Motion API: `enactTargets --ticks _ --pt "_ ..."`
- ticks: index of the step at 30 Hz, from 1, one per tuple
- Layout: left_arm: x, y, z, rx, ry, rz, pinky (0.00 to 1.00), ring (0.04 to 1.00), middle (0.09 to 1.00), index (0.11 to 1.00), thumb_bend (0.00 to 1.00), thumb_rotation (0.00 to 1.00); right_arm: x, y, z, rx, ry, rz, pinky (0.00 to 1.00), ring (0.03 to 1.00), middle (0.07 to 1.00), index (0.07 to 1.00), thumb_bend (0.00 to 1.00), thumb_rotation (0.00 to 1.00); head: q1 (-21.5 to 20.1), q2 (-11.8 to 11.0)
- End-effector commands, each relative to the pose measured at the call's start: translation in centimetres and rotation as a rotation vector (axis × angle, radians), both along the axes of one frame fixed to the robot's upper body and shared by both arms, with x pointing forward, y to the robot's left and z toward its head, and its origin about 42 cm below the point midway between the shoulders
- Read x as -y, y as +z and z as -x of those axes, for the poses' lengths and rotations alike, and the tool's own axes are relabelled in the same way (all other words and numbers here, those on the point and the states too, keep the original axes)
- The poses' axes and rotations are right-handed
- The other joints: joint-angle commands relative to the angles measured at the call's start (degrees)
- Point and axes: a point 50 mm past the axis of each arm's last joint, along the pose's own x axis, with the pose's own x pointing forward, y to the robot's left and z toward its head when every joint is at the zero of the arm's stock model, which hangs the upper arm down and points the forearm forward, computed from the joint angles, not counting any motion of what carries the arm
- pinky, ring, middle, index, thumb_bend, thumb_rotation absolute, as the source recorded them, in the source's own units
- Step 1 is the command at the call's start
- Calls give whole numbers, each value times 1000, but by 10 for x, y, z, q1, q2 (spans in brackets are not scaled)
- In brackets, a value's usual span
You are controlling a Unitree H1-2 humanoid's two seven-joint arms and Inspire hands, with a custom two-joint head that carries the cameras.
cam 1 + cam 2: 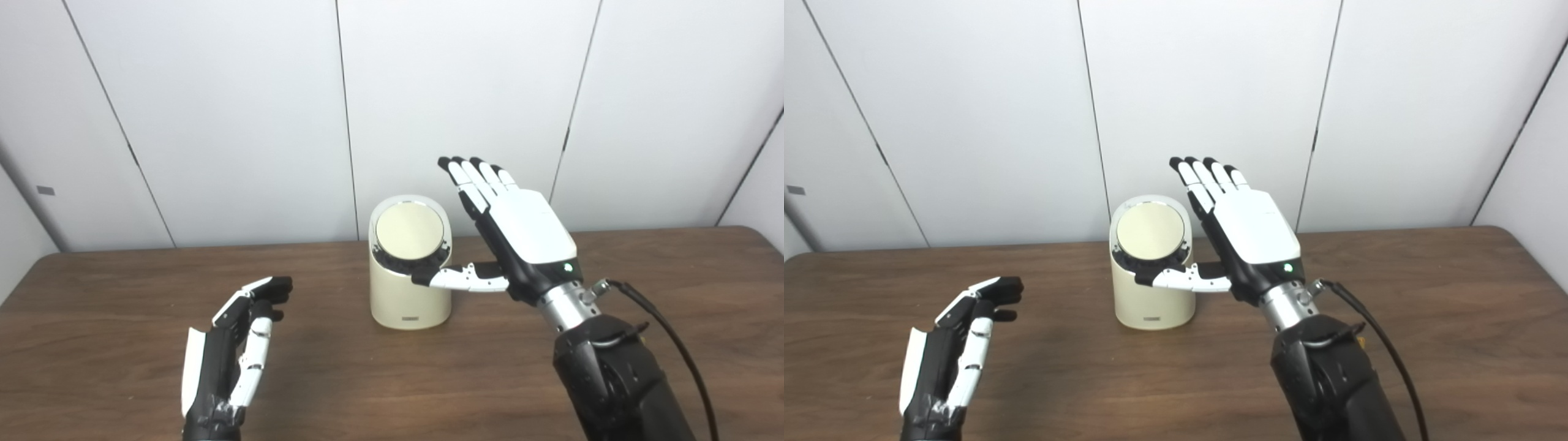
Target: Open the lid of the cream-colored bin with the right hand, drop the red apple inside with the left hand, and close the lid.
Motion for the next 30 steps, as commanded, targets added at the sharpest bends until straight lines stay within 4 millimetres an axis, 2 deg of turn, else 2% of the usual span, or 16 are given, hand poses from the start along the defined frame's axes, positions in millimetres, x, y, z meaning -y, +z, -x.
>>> enactTargets --ticks 1,6,7,8,9,10,13,15,17,19,22,28,30 --pt "1 11 -3 71 -10 5 669 736 738 729 323 869 2 14 11 125 18 -70 944 975 990 1000 791 925 -1 0" --pt "-2 10 -2 79 -6 14 664 730 734 727 333 841 18 -12 33 135 10 -231 857 914 946 972 713 872 -1 -1" --pt "-3 10 -2 81 -6 18 665 728 732 725 331 828 20 -18 37 136 13 -256 796 883 919 944 684 868 -1 0" --pt "-4 9 -1 83 -5 22 666 726 731 724 327 813 24 -26 41 140 26 -285 756 864 901 921 644 854 -3 -1" --pt "-5 9 -1 84 -2 22 670 726 731 724 319 789 27 -33 45 144 42 -313 720 844 880 884 545 799 -4 0" --pt "-6 9 0 86 3 21 670 726 733 725 296 731 30 -42 48 154 62 -343 703 832 867 868 458 793 -4 0" --pt "-8 10 1 87 18 10 653 719 731 723 234 569 40 -68 56 153 70 -412 658 788 821 823 331 616 -4 1" --pt "-10 11 3 93 26 -2 649 720 732 724 207 506 44 -81 61 149 56 -452 650 775 797 805 283 564 -5 3" --pt "-12 11 5 97 31 -8 642 719 734 725 182 442 48 -93 66 143 81 -525 650 768 784 784 260 555 -6 6" --pt "-14 12 6 100 33 -11 638 719 734 723 172 402 52 -104 70 135 130 -605 647 764 782 771 247 427 -6 8" --pt "-16 13 8 104 33 -14 631 714 733 721 165 387 58 -121 75 111 160 -680 659 759 780 763 242 379 -5 13" --pt "-20 8 10 74 20 1 641 718 736 719 169 383 59 -138 86 41 155 -790 674 762 777 741 270 501 -11 18" --pt "-21 5 11 48 15 17 644 722 741 725 169 386 57 -141 88 36 153 -834 662 752 768 730 280 459 -11 24"
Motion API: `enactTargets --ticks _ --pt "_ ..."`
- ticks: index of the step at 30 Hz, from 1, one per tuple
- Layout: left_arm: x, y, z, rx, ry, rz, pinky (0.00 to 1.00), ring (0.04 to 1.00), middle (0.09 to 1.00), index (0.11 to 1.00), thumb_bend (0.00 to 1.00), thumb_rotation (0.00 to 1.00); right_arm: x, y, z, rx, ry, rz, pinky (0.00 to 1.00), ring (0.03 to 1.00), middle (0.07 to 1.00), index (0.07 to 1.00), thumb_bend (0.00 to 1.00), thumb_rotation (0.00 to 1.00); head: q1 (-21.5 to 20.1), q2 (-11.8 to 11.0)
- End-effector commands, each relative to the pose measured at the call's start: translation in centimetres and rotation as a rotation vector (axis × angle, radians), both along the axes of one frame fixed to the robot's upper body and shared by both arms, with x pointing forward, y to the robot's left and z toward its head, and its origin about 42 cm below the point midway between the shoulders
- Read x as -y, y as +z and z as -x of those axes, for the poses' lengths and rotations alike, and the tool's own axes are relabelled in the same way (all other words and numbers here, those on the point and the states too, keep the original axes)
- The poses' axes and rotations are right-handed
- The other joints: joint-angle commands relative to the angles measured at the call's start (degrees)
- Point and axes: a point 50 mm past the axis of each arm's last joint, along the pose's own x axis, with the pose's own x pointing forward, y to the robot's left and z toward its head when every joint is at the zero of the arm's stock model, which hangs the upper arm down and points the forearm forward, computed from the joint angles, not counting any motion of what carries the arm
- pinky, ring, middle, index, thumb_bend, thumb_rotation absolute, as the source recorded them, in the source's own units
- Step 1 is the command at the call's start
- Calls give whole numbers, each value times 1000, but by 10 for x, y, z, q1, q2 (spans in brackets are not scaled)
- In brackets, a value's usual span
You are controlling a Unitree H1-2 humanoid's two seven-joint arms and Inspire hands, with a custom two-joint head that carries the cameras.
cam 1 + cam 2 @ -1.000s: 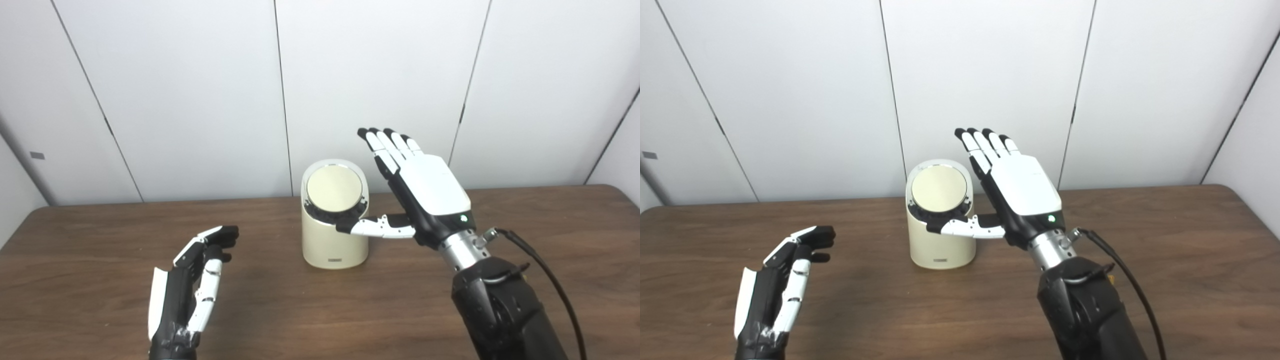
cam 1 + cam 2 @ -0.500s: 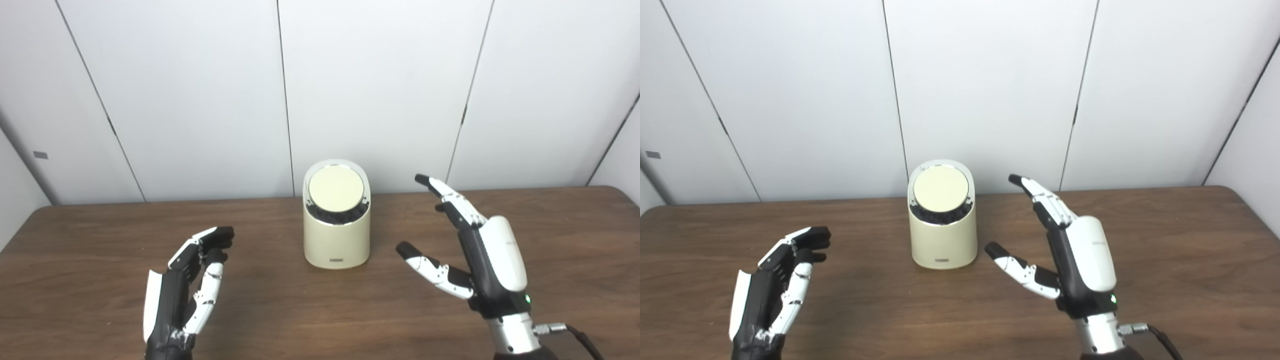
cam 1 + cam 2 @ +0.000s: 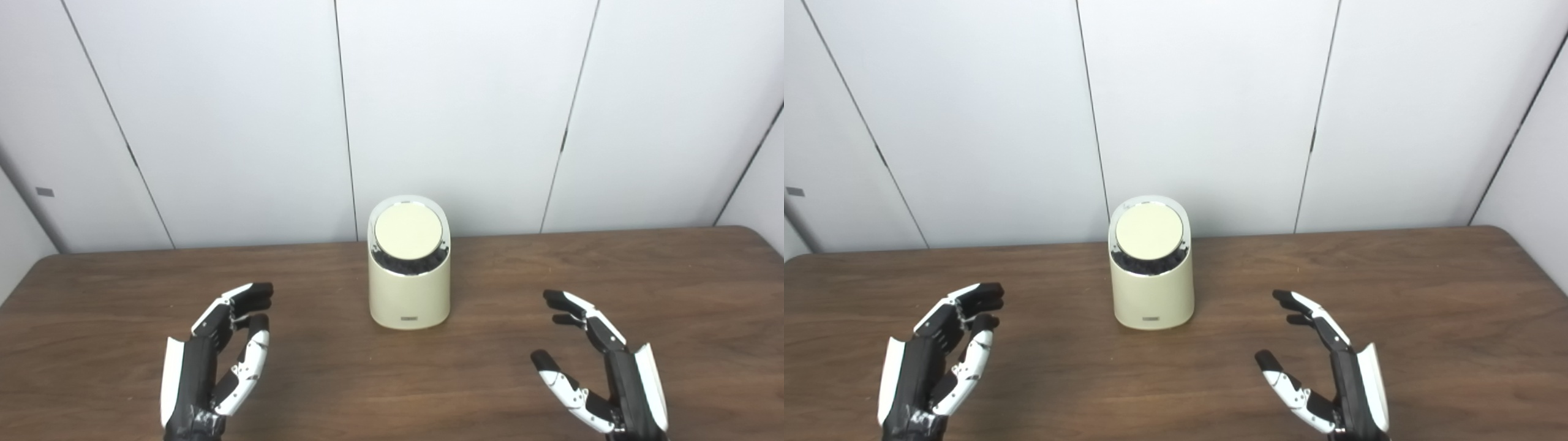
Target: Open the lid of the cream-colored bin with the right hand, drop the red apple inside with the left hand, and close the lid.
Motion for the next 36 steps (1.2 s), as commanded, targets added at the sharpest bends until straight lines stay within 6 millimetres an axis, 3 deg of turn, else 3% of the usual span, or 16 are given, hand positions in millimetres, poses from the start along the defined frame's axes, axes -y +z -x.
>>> enactTargets --ticks 1,4,11,15,17,21,25,30,36 --pt "-1 11 1 45 -14 13 653 726 743 730 168 385 -5 10 -1 79 24 -53 662 750 765 724 280 440 0 0" --pt "0 8 4 22 -18 21 650 723 739 730 162 363 -5 7 1 72 9 -47 655 737 748 713 273 362 -1 4" --pt "5 12 14 32 -41 4 649 718 741 734 169 430 -8 12 8 55 15 -21 663 736 744 725 274 357 15 17" --pt "4 11 13 69 -33 -13 613 690 718 706 178 335 -8 12 8 44 15 -17 646 731 737 721 270 341 5 23" --pt "6 9 12 71 -48 -5 612 689 714 696 185 313 -9 13 8 39 17 -18 641 728 734 717 272 356 6 27" --pt "6 11 10 69 -44 -21 615 691 714 702 191 410 -12 17 6 35 17 -8 621 718 729 711 271 342 14 31" --pt "6 10 8 72 -43 -37 604 686 713 696 180 361 -14 16 4 28 21 -10 627 719 730 708 277 354 12 28" --pt "6 9 7 61 -44 -27 613 692 721 702 196 415 -13 17 3 27 14 -2 622 714 726 705 279 405 11 31" --pt "7 9 7 66 -43 -46 608 688 715 700 178 373 -10 14 2 19 12 -8 625 717 727 706 285 395 13 31"
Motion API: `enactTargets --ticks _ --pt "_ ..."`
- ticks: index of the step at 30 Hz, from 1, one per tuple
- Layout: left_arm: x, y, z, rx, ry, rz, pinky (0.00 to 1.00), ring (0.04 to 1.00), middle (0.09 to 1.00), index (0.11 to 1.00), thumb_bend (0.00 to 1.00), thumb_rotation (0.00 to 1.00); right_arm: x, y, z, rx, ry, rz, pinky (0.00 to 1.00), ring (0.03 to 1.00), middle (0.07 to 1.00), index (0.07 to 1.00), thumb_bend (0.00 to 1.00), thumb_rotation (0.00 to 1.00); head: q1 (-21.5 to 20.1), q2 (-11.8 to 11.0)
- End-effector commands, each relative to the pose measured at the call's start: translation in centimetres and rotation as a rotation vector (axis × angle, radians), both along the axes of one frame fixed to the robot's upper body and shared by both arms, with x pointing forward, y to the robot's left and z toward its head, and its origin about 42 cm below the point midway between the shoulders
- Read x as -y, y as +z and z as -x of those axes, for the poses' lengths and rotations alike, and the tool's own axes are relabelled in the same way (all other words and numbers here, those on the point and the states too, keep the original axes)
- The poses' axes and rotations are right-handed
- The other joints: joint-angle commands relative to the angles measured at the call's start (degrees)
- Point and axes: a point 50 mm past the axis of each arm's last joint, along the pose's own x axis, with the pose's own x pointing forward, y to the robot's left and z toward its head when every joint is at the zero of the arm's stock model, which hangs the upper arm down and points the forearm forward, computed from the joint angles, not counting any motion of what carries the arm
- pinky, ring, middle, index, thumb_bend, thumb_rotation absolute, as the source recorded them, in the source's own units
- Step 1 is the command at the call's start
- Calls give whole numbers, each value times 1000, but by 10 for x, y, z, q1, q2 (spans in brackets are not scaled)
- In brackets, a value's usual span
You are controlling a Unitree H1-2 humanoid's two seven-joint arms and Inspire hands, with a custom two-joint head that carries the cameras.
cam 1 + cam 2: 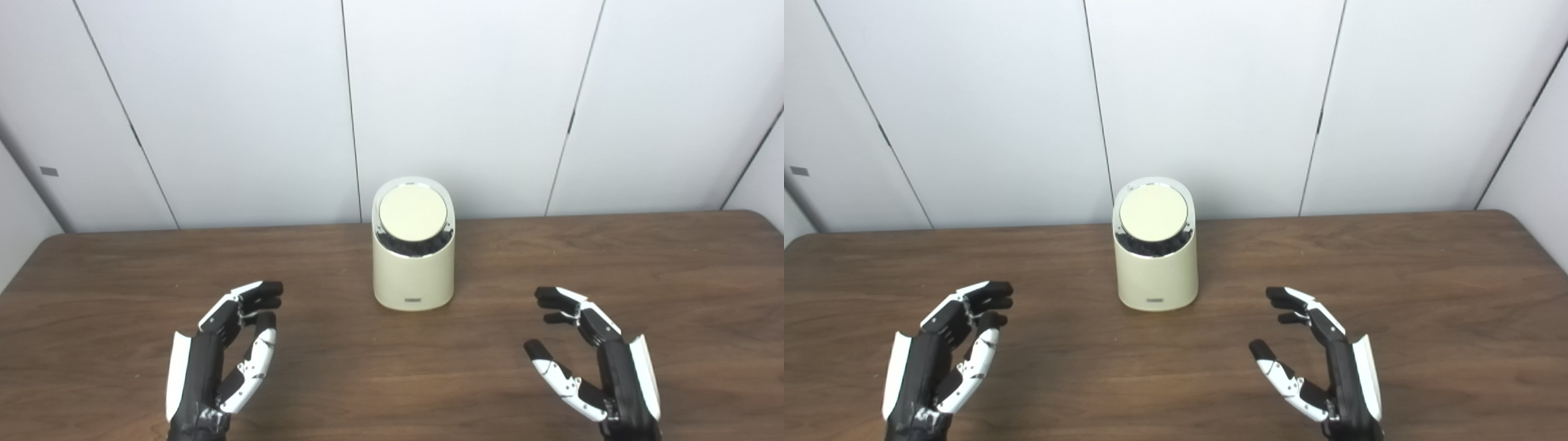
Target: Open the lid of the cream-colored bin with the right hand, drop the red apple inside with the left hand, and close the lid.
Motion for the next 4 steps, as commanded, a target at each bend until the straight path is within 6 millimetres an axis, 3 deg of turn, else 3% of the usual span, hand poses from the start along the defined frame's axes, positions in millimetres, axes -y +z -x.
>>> enactTargets --ticks 1,4 --pt "2 11 -4 71 -12 -13 603 687 714 699 179 368 -2 9 -3 50 5 -10 625 716 726 706 287 395 -1 0" --pt "1 10 -5 67 -13 -12 604 688 715 698 182 361 -2 9 -4 51 6 -11 624 714 725 705 290 397 0 0"
